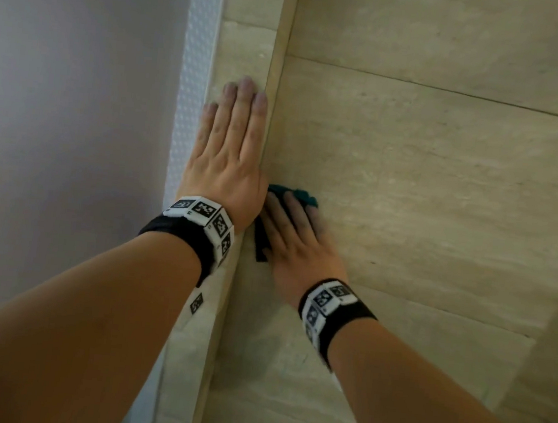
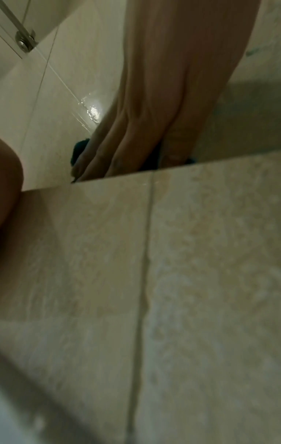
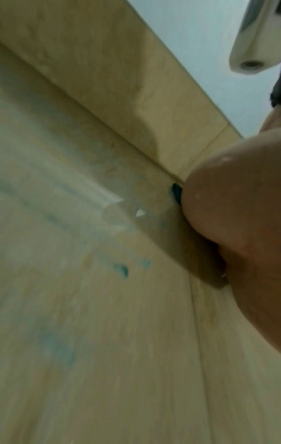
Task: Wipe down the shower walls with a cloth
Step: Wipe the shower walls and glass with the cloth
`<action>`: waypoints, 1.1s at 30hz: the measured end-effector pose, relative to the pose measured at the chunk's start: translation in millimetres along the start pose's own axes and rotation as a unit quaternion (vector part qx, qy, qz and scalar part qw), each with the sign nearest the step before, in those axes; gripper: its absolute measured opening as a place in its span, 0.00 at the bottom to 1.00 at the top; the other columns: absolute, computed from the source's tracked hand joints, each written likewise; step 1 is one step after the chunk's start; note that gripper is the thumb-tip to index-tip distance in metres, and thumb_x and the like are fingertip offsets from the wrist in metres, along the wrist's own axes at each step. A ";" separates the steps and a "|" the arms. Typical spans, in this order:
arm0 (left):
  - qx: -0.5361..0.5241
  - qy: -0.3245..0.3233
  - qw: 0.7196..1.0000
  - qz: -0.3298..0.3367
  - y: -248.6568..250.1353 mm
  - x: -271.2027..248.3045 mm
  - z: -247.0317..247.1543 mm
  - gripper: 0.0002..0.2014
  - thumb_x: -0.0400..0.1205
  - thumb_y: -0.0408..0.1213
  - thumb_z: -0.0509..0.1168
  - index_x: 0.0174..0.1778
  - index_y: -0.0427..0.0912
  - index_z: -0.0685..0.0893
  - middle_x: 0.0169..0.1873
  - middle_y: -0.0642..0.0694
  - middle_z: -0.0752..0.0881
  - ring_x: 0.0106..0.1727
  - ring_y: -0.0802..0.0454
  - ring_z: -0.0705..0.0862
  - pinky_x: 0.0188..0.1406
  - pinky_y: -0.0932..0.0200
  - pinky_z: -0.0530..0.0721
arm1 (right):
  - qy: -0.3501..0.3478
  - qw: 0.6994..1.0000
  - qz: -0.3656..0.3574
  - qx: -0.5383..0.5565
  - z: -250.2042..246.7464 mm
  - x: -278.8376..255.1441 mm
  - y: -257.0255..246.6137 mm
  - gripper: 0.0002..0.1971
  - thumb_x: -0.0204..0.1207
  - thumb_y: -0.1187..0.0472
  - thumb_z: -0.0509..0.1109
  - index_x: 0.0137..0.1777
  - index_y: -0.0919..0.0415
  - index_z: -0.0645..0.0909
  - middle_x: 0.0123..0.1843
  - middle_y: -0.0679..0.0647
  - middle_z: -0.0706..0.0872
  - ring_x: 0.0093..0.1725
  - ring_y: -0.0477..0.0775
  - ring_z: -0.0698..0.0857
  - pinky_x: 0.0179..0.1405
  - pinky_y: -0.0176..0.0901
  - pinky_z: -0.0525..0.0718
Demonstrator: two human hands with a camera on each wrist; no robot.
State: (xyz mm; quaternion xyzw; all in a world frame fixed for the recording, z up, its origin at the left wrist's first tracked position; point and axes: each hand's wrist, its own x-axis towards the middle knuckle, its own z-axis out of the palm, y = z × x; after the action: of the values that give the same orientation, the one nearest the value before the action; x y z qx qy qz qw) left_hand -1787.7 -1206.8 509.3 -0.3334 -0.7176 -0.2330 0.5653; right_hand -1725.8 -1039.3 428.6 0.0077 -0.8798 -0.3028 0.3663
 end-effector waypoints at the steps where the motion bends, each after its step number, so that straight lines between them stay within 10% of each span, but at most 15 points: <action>1: 0.004 0.003 1.000 0.001 0.1 0.1 0.0 0.41 0.82 0.26 0.58 0.91 0.30 0.46 0.91 0.31 0.45 0.92 0.35 0.42 0.91 0.34 0.48 | 0.001 1.000 -0.012 -0.010 -1.1 -2.6 8.7 0.36 0.90 0.46 0.53 0.92 0.56 0.42 0.93 0.51 0.38 0.91 0.58 0.38 0.90 0.60 0.41; 12: 0.018 0.025 1.000 0.001 -0.8 -0.2 3.6 0.40 0.85 0.24 0.60 0.91 0.31 0.46 0.91 0.32 0.46 0.93 0.36 0.44 0.91 0.35 0.49 | 0.106 0.975 0.196 -0.015 -84.8 110.2 89.1 0.38 0.89 0.46 0.54 0.92 0.59 0.44 0.93 0.56 0.42 0.91 0.62 0.41 0.90 0.62 0.41; 21: 0.006 0.014 1.000 0.003 -1.0 -0.5 0.9 0.37 0.87 0.28 0.56 0.91 0.30 0.47 0.91 0.31 0.46 0.92 0.35 0.43 0.90 0.34 0.48 | 0.087 0.994 0.064 -0.023 -35.6 51.1 60.8 0.38 0.88 0.45 0.59 0.92 0.57 0.49 0.93 0.53 0.46 0.92 0.61 0.45 0.89 0.64 0.46; 28: 0.009 0.006 1.000 -0.001 -2.9 0.6 2.6 0.41 0.86 0.27 0.60 0.92 0.32 0.44 0.91 0.32 0.43 0.92 0.37 0.40 0.91 0.36 0.45 | 0.112 0.935 0.337 0.005 -66.3 12.1 163.9 0.38 0.89 0.41 0.46 0.91 0.59 0.38 0.93 0.59 0.39 0.91 0.65 0.40 0.89 0.67 0.45; 33: 0.001 0.019 1.000 -0.018 3.0 -0.3 3.6 0.40 0.88 0.30 0.59 0.92 0.33 0.44 0.92 0.34 0.43 0.93 0.38 0.41 0.92 0.37 0.44 | 0.132 0.914 0.384 0.010 -73.6 27.8 153.5 0.38 0.89 0.43 0.48 0.91 0.63 0.41 0.92 0.63 0.41 0.91 0.68 0.42 0.88 0.69 0.46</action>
State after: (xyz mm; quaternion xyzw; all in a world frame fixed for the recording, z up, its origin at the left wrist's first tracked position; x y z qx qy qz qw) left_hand -1787.8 -1202.3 508.0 -0.3148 -0.7128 -0.2487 0.5753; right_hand -1666.4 -959.4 569.4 -0.2876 -0.7614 -0.1259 0.5671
